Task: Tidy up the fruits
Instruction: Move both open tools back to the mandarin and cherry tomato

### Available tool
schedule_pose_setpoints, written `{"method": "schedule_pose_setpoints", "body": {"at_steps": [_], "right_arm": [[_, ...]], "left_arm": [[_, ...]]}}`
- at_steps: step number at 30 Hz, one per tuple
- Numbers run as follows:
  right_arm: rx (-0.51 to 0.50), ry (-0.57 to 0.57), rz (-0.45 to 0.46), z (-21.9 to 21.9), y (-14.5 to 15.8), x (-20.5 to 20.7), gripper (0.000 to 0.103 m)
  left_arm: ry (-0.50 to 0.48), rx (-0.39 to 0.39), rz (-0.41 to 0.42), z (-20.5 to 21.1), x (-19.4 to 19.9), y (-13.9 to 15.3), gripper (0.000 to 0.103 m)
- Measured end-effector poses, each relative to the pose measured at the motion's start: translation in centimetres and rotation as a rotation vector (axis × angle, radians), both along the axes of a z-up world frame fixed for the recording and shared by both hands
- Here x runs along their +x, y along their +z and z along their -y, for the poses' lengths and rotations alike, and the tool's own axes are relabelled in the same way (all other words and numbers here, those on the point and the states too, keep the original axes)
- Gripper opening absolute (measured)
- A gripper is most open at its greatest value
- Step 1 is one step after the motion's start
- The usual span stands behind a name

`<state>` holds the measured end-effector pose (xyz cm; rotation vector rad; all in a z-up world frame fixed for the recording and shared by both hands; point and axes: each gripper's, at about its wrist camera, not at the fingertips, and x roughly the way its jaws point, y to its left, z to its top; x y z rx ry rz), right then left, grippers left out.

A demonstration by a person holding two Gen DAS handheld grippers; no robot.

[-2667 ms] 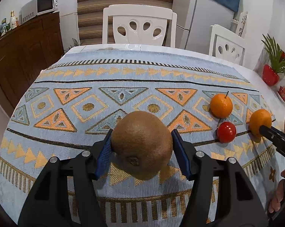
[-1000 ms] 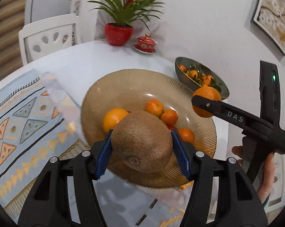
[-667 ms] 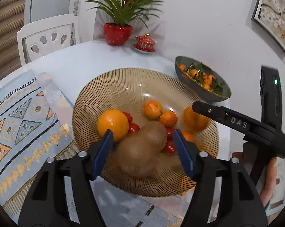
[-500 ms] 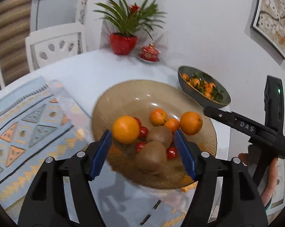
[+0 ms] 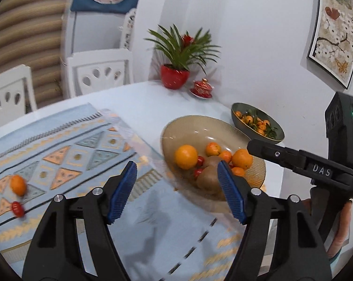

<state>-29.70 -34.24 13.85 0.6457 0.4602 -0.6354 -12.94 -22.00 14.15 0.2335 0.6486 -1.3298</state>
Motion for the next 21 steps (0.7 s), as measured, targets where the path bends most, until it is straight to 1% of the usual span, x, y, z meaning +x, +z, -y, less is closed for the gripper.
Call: {"method": "schedule_pose_setpoints", "body": {"at_steps": [3, 5, 8, 10, 11, 13, 16, 18, 21], "right_arm": [[-0.002, 0.046, 0.007, -1.9, 0.5, 2.2, 0.065], [-0.004, 0.075, 0.0, -2.9, 0.6, 3.6, 0.065], [-0.012, 0.126, -0.019, -4.7, 0.6, 6.2, 0.065], [-0.015, 0.167, -0.03, -5.8, 0.4, 7.9, 0.065], [-0.014, 0.2, -0.034, -6.5, 0.4, 9.2, 0.065], [-0.014, 0.234, -0.042, -7.5, 0.3, 11.1, 0.064], [-0.014, 0.29, -0.067, -9.0, 0.0, 14.7, 0.064], [-0.002, 0.351, -0.081, -9.8, -0.6, 17.5, 0.064], [0.042, 0.384, -0.123, -10.0, -2.0, 20.9, 0.063]], "left_arm": [[0.043, -0.027, 0.042, -3.2, 1.1, 0.7, 0.068], [0.076, -0.033, 0.049, -4.9, 2.2, 1.0, 0.067], [0.132, -0.042, 0.025, -7.4, 4.6, 1.1, 0.067], [0.179, -0.046, 0.007, -9.1, 6.3, 0.8, 0.071], [0.22, -0.039, -0.007, -10.1, 7.7, 0.3, 0.072], [0.281, -0.019, -0.043, -11.6, 10.0, -0.7, 0.072], [0.364, 0.021, -0.046, -13.4, 12.9, -2.3, 0.066], [0.417, 0.046, -0.065, -14.5, 14.9, -3.6, 0.065], [0.455, 0.073, -0.128, -15.8, 17.6, -5.6, 0.065]]}}
